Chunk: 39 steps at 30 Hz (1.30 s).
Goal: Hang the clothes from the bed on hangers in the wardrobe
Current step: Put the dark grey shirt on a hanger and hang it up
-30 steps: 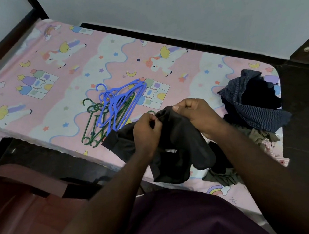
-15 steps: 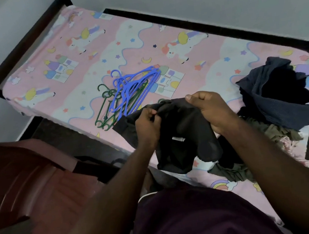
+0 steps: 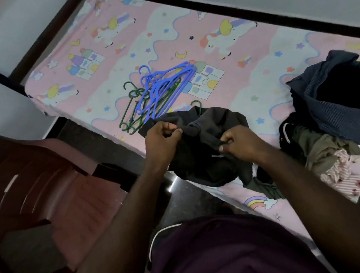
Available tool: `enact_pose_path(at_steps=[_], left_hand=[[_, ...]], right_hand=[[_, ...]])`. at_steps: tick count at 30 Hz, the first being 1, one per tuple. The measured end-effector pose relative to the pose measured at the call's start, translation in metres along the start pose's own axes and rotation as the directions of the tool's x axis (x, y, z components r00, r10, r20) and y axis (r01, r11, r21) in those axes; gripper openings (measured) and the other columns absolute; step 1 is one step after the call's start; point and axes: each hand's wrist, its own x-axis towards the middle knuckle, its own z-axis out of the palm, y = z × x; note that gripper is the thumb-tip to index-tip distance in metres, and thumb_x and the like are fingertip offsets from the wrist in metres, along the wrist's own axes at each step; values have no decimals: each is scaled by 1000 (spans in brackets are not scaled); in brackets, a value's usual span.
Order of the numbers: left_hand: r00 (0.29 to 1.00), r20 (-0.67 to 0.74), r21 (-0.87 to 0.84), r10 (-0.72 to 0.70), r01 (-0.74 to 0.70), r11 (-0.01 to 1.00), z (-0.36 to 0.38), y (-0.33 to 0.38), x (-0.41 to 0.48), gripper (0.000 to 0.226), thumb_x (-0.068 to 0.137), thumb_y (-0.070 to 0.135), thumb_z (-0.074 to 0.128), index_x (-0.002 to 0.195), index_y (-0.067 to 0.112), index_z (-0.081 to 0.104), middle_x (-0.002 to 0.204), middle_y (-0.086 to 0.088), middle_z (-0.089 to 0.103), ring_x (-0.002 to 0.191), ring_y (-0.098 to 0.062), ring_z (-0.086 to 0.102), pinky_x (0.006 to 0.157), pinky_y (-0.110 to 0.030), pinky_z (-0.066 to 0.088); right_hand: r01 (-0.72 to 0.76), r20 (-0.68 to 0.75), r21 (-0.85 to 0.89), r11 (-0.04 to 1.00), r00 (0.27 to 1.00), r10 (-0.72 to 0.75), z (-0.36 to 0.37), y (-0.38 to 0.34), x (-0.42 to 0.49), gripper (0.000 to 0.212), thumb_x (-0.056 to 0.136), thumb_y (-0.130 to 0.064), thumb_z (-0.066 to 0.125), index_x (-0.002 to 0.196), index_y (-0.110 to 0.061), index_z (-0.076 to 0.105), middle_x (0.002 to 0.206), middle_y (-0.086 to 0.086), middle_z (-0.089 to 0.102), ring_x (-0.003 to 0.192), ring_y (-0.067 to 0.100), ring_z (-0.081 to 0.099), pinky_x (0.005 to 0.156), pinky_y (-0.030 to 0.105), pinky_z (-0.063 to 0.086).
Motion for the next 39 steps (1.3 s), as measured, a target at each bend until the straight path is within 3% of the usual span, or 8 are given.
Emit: enact_pose_path(at_steps=[7,9,12,21,25,27,32,39], left_hand=[[999,26,-163,28,-24,986,-31,6,-31,16,83,3,69,78,17,64,68,3,61,61,-4,56,57,-12,45],[999,43,-228,32,-22,974,-44,-3,-48,15,83,4,72,78,17,66,66,4,62,62,-6,57,60,-16,48],[996,85,-290,-7,31,957,-55,-27,-79,14,81,4,75,79,16,68,71,-5,65,66,-12,58,65,-24,51],[971,209,-157,-116,150,976,-28,-90,-157,18,77,1,77,77,14,64,65,2,61,59,-7,55,62,-21,47],[966,242,-199,-91,141,970,-30,-90,-166,16,79,-2,72,82,13,66,69,0,63,65,-9,58,70,-27,51],[960,268,-227,-81,145,963,-33,-87,-168,14,82,-1,69,86,13,68,74,-1,65,70,-9,60,72,-26,52],[972,231,-280,-54,119,952,-40,-83,-172,13,89,7,64,97,7,74,88,-4,73,78,-7,66,75,-21,52],[984,173,-227,-29,69,971,-42,-82,-168,9,88,5,66,93,6,74,85,-7,73,81,-18,68,82,-35,57]], right_hand=[[0,-53,145,989,999,8,26,-19,-38,25,83,-21,77,63,-15,64,46,-9,49,40,-1,41,46,14,31],[-31,-57,123,992,998,39,39,-22,-49,25,84,-22,76,64,-14,64,50,-6,55,44,-1,45,51,22,38],[-81,6,180,980,997,81,68,-19,-68,14,85,-17,72,74,-9,69,71,12,70,66,19,65,71,39,53],[-161,-103,536,829,962,253,151,-34,-124,28,80,-19,79,73,3,62,59,8,52,57,18,45,51,29,34],[-158,-80,669,726,956,282,161,-44,-138,35,73,-34,81,68,-5,63,64,15,57,66,25,51,61,39,43],[-141,-73,699,701,961,266,161,-49,-141,39,74,-37,78,77,0,65,73,19,60,73,28,54,68,44,44],[-77,-84,738,671,975,205,159,-54,-151,18,95,-15,62,87,1,66,78,18,58,77,29,52,73,42,42],[-36,-178,702,712,958,224,164,-63,-153,25,87,-19,71,74,1,62,66,15,52,64,25,46,58,35,38]])
